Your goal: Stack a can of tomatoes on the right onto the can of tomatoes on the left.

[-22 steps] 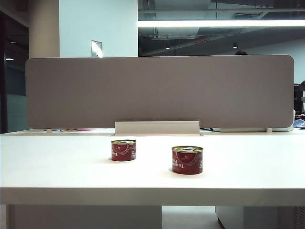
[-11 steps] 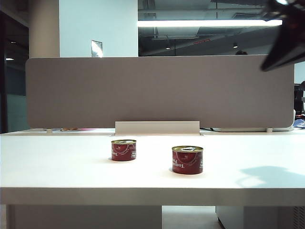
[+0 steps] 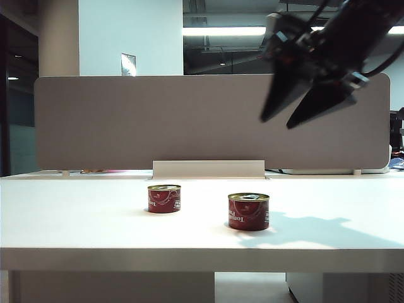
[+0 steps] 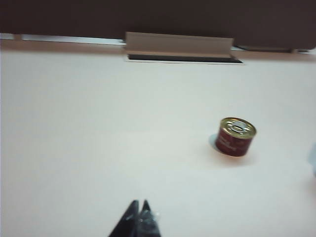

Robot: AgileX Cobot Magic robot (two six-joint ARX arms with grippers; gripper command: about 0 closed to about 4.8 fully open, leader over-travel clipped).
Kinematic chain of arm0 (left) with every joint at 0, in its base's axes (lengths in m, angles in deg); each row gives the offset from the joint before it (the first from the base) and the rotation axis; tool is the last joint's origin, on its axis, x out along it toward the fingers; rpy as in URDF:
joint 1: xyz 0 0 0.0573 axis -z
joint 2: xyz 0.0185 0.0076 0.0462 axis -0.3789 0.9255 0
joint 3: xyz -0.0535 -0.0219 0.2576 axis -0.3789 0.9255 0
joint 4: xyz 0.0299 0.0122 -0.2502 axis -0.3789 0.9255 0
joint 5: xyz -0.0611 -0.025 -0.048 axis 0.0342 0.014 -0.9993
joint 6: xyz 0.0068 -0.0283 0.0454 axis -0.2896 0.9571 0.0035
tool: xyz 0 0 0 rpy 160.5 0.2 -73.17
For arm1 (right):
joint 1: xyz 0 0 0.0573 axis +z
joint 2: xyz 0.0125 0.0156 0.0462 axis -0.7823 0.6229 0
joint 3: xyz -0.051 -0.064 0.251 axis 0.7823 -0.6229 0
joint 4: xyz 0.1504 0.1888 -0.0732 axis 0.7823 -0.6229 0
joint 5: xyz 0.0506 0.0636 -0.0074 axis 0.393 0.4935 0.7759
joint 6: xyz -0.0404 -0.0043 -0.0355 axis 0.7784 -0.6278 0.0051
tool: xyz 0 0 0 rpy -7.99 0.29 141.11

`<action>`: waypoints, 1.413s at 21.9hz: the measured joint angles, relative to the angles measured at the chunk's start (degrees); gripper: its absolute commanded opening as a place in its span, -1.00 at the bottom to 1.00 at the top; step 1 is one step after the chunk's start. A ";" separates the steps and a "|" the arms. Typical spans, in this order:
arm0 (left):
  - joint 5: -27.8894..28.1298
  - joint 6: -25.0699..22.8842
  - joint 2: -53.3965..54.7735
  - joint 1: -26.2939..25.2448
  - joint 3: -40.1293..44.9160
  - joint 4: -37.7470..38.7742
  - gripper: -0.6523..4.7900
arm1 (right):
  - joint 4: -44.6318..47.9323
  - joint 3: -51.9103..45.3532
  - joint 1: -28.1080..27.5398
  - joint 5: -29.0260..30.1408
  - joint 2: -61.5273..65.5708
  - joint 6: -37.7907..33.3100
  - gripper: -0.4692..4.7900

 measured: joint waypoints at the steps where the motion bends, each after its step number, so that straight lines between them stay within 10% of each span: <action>1: -0.96 0.00 0.00 0.00 0.00 0.04 -0.78 | -0.13 0.37 0.39 0.00 0.92 0.04 0.75; 4: -6.19 -0.02 0.00 0.00 0.00 0.35 -0.78 | -2.51 2.51 1.95 -0.35 4.70 0.37 0.99; 31: -6.54 0.00 -0.04 0.00 0.00 1.25 -0.78 | 3.56 2.91 7.28 -6.49 19.54 0.07 0.76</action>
